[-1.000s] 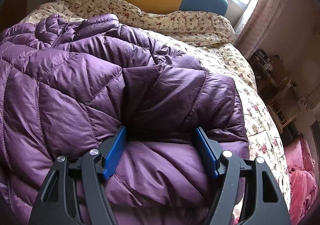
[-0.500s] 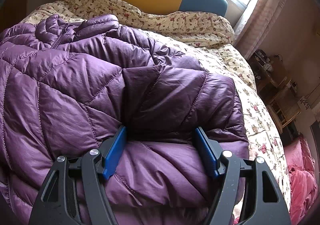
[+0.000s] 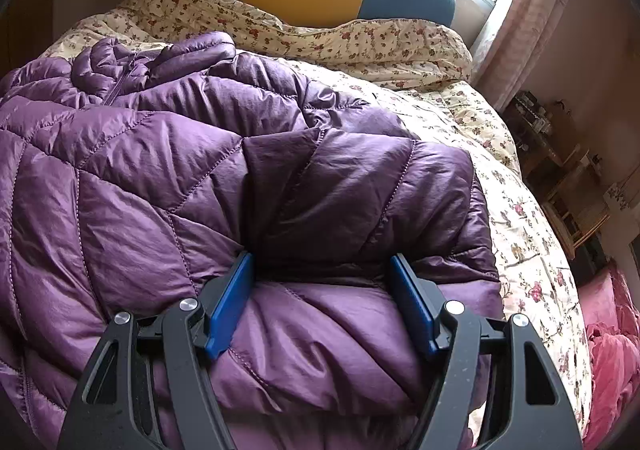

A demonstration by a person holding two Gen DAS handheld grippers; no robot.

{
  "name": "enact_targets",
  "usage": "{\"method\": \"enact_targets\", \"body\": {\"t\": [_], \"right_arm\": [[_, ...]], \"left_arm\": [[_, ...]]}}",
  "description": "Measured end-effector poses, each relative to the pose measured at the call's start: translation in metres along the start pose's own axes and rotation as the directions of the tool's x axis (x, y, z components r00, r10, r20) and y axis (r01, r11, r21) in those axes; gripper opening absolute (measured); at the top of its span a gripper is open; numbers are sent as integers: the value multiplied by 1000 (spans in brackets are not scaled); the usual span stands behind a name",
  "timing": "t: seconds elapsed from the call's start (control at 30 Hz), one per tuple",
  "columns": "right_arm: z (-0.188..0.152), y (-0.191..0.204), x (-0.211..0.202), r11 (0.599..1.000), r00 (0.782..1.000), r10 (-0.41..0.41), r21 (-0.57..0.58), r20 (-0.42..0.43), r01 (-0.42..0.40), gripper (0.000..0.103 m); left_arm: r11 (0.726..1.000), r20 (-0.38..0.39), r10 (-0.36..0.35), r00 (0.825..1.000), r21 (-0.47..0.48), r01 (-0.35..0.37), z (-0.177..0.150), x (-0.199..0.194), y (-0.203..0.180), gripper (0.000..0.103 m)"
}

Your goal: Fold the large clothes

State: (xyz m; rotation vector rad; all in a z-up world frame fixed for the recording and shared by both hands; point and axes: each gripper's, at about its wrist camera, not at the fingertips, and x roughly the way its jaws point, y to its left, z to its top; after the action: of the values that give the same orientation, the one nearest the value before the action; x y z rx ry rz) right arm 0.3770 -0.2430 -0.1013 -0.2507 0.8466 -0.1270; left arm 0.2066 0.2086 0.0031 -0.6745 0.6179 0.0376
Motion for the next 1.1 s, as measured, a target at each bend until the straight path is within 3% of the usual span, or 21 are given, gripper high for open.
{"method": "enact_targets", "body": {"t": [0.13,0.33,0.43,0.57,0.67,0.77,0.83,0.87,1.1], "right_arm": [[0,-2,2,1000,1000,15,12,-2,-15,69],[0,-7,4,998,999,51,41,-5,-51,69],[1,-7,5,997,998,59,48,-5,-58,69],[0,-8,5,997,998,64,52,-4,-64,69],[1,-9,6,996,998,69,53,-7,-68,69],[2,-10,5,996,998,70,55,-6,-69,69],[1,-10,6,996,997,72,56,-7,-71,69],[1,-11,5,996,997,74,57,-8,-74,69],[3,-22,-9,990,993,120,82,-5,-119,54]], "left_arm": [[993,-100,-90,991,71,98,-19,54,-61,6],[967,-254,-164,953,149,206,-52,125,-126,6],[950,-311,-210,927,158,268,-65,151,-148,6],[919,-394,-284,874,149,366,-79,180,-170,6],[910,-432,-278,858,166,379,-89,196,-178,6],[912,-467,-261,845,168,374,-97,204,-176,23],[908,-465,-262,845,179,380,-100,199,-174,48],[906,-460,-267,847,180,383,-101,198,-174,53],[906,-415,-247,876,221,360,-102,159,-161,56]]}}
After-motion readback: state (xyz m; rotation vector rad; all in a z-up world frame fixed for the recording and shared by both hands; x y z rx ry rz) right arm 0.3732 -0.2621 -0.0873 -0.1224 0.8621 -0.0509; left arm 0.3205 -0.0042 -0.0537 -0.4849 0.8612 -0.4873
